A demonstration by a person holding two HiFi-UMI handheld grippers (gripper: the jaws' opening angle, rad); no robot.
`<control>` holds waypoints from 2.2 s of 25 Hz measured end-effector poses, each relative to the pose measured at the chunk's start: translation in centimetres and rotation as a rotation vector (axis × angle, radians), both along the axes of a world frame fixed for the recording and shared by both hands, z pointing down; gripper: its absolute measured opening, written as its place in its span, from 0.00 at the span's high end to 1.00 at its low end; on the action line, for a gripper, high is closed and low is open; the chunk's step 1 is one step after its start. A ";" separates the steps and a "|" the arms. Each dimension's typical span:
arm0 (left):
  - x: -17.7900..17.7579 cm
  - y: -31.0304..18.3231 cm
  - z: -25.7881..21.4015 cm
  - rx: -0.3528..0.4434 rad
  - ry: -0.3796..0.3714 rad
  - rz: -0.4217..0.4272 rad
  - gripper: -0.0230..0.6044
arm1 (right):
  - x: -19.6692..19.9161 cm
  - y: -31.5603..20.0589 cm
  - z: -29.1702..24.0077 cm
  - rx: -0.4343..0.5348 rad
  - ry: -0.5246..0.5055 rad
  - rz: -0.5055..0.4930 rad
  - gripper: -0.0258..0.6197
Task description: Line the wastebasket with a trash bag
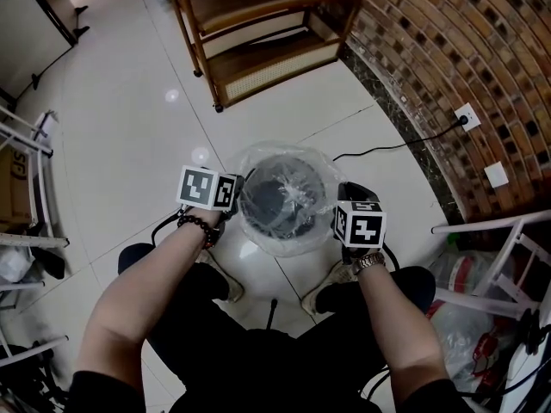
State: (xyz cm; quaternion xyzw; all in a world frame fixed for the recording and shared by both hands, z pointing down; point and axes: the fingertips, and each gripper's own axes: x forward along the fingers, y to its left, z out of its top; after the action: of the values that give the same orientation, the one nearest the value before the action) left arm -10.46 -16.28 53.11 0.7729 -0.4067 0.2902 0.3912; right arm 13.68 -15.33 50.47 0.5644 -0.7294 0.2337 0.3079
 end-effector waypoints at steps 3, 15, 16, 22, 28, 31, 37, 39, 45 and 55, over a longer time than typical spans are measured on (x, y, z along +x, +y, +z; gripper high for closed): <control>0.3 -0.7 -0.5 0.023 -0.005 0.016 0.95 | 0.6 1.1 -0.3 0.021 0.000 0.044 0.94; 2.1 -2.3 -1.2 0.074 -0.106 0.237 0.95 | 1.0 6.1 2.7 -0.053 -0.048 0.169 0.79; 2.2 -2.5 -1.0 0.074 -0.115 0.251 0.94 | 0.7 6.4 3.0 -0.066 -0.054 0.165 0.79; 2.8 -3.4 0.0 0.072 -0.168 0.350 0.93 | -1.0 8.5 4.7 -0.133 -0.088 0.139 0.78; 4.2 -4.9 0.9 0.069 -0.220 0.475 0.92 | -2.4 11.3 7.0 -0.224 -0.133 0.135 0.78; 4.6 -5.3 1.7 0.063 -0.274 0.553 0.88 | -2.8 12.3 7.8 -0.263 -0.160 0.134 0.78; 5.9 -6.4 2.7 0.089 -0.348 0.665 0.77 | -4.8 13.4 8.1 -0.332 -0.265 0.113 0.78; 6.5 -6.8 2.8 0.099 -0.346 0.680 0.77 | -5.7 13.9 7.9 -0.351 -0.303 0.104 0.78; 8.9 -7.3 2.3 0.155 -0.263 0.739 0.77 | -7.8 14.6 6.2 -0.337 -0.350 0.063 0.82; 11.6 -6.8 1.4 0.223 -0.185 0.845 0.79 | -8.3 16.4 5.1 -0.283 -0.284 0.087 0.95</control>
State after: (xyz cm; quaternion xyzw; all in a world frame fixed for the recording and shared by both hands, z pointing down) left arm 1.12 -23.10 54.54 0.8794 -0.1174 0.4469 0.1148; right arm 5.37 1.06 55.61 0.5078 -0.7004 0.4240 0.2680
